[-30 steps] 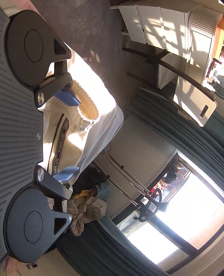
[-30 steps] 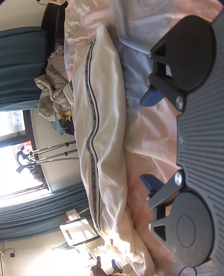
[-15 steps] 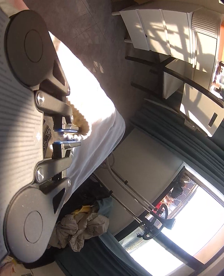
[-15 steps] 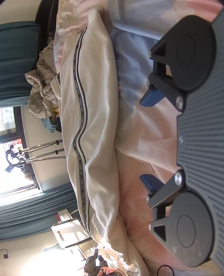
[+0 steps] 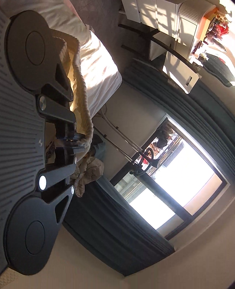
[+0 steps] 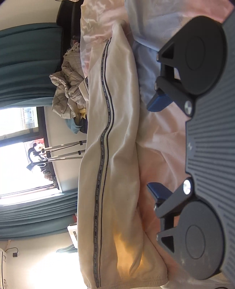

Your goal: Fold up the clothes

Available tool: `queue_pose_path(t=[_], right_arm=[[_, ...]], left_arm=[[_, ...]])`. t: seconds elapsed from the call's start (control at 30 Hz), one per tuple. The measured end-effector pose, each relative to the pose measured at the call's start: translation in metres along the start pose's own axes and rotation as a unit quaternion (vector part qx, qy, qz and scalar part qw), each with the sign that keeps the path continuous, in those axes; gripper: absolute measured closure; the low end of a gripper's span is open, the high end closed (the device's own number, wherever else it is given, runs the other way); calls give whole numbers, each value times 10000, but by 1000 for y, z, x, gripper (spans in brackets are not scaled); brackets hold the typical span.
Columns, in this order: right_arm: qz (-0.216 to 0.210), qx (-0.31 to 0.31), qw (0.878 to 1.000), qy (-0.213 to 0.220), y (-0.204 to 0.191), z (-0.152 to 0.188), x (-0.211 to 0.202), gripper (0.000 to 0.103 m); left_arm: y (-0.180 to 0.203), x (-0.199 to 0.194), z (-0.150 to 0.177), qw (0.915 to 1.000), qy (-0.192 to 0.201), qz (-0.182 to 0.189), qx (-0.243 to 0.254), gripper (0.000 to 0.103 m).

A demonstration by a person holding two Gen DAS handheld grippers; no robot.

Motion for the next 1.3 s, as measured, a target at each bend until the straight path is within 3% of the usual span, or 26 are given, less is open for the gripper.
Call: queue_pose_path(t=[0.17, 0.33, 0.43, 0.57, 0.63, 0.7, 0.83, 0.97, 1.13, 1.3], right_arm=[[-170, -106, 9996, 198, -17, -2, -31, 17], [-300, -130, 9992, 213, -27, 7, -50, 17], [-419, -208, 9988, 139, -33, 16, -50, 17], [-474, -290, 9985, -4, -36, 24, -42, 17], [-490, -263, 9984, -73, -35, 28, -41, 17], [-484, -192, 9985, -141, -31, 32, -39, 17], [-514, 38, 9984, -234, -26, 34, -36, 17], [-566, 268, 9976, -308, -25, 36, -35, 17], [-632, 352, 9966, -384, -28, 38, -32, 17], [-656, 414, 9956, -524, -30, 42, -25, 17]], left_arm=[[13, -75, 66, 9994, -68, 204, -278, 96], [-1, -116, 158, 9967, -724, -221, -289, 96], [-20, -124, 209, 9895, -1198, -586, -557, 96], [-42, -127, 247, 9809, -1533, -1084, -509, 95], [-46, -129, 250, 9784, -1593, -1142, -655, 94], [-51, -132, 249, 9741, -1716, -1250, -782, 82], [-56, -146, 240, 9733, -1564, -1286, -1080, 46], [-58, -160, 219, 9765, -1358, -1169, -1199, 31], [-86, -151, 175, 9721, -945, -1267, -1735, 29], [-137, -114, 122, 9611, -515, -1702, -2115, 30]])
Point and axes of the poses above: each gripper's, at about its wrist camera, not at the fingertips, and x roughly the way its jaws point, y to its right, z to its underside, the point moved 10 cm from there along x, roughly the way its jaws point, and after that the axes turned 5 degrees about y, right-handed, at the moved point
